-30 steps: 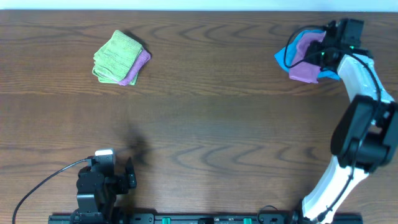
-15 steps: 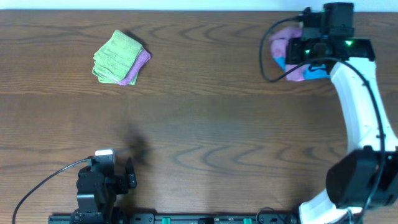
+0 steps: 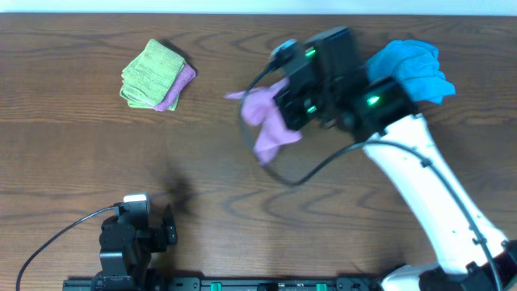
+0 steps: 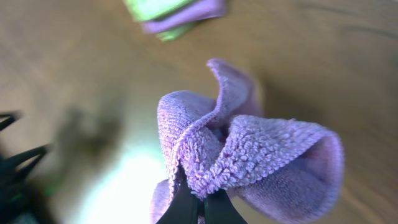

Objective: Fold the cloth
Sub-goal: 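Lift the purple cloth with the right gripper and drop it mid-table, then grasp the right corner of the purple cloth with the right gripper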

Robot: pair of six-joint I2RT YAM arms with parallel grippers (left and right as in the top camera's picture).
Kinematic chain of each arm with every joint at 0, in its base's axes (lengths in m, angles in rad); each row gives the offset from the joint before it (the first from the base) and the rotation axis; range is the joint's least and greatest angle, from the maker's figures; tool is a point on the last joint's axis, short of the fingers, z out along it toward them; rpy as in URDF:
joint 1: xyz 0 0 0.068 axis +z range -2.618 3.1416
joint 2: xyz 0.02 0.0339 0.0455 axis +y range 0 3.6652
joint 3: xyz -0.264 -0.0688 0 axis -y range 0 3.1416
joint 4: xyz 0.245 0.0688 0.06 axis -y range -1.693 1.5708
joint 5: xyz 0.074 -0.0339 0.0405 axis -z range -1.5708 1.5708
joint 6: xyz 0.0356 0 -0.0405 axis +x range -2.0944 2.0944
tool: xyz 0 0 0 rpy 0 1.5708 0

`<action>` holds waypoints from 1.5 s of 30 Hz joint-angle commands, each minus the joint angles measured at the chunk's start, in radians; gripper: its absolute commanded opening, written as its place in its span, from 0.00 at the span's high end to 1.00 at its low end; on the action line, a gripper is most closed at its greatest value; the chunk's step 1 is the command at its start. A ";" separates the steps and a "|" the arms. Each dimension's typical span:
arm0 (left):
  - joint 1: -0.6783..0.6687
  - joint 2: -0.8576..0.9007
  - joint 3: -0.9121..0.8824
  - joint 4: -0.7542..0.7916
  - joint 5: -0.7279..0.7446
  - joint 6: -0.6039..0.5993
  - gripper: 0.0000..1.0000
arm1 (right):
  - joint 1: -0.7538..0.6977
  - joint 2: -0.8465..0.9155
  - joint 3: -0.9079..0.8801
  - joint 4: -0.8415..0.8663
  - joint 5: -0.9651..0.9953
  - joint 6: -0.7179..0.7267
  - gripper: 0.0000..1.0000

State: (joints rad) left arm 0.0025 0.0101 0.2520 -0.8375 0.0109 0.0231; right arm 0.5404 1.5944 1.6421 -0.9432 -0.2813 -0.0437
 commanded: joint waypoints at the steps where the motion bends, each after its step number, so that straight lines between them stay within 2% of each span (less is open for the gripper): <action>1: -0.005 -0.006 -0.029 -0.047 -0.022 0.008 0.04 | 0.097 -0.037 0.013 -0.001 -0.079 0.052 0.99; 5: -0.005 -0.006 -0.029 -0.047 -0.021 0.008 0.05 | 0.188 -0.034 0.013 0.007 -0.114 0.084 0.99; 9: -0.005 -0.006 -0.029 -0.047 -0.022 0.008 0.05 | 0.196 -0.001 0.013 0.012 -0.081 0.084 0.99; 14: -0.005 -0.006 -0.029 -0.048 -0.022 0.008 0.05 | 0.119 0.106 0.002 0.012 -0.011 0.079 0.99; 18: -0.005 -0.006 -0.029 -0.048 -0.022 0.008 0.05 | 0.003 0.226 -0.003 0.035 0.192 0.083 0.98; 19: -0.005 -0.006 -0.029 -0.047 -0.022 0.008 0.05 | -0.035 0.251 -0.003 0.052 0.251 0.105 0.95; 20: -0.005 -0.006 -0.029 -0.047 -0.022 0.008 0.05 | -0.071 0.266 -0.003 0.066 0.289 0.137 0.85; 21: -0.005 -0.006 -0.029 -0.047 -0.022 0.008 0.05 | -0.103 0.271 -0.003 0.076 0.303 0.158 0.62; 22: -0.005 -0.006 -0.029 -0.047 -0.022 0.008 0.05 | -0.140 0.270 -0.003 0.085 0.298 0.172 0.09; 23: -0.005 -0.006 -0.029 -0.047 -0.022 0.008 0.05 | -0.168 0.266 -0.001 0.088 0.290 0.186 0.01; 27: -0.005 -0.006 -0.029 -0.047 -0.022 0.008 0.05 | -0.269 0.224 0.003 0.061 0.187 0.189 0.01; 31: -0.005 -0.006 -0.029 -0.047 -0.022 0.008 0.05 | -0.335 0.214 0.002 -0.047 0.134 0.189 0.01; 35: -0.005 -0.006 -0.029 -0.047 -0.022 0.008 0.05 | -0.369 0.220 -0.043 -0.128 0.054 0.167 0.16; 45: -0.005 -0.006 -0.029 -0.047 -0.022 0.008 0.05 | -0.372 0.220 -0.333 0.012 -0.121 0.153 0.25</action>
State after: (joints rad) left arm 0.0025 0.0101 0.2520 -0.8371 0.0109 0.0231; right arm 0.1722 1.8236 1.3682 -0.9611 -0.3122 0.1207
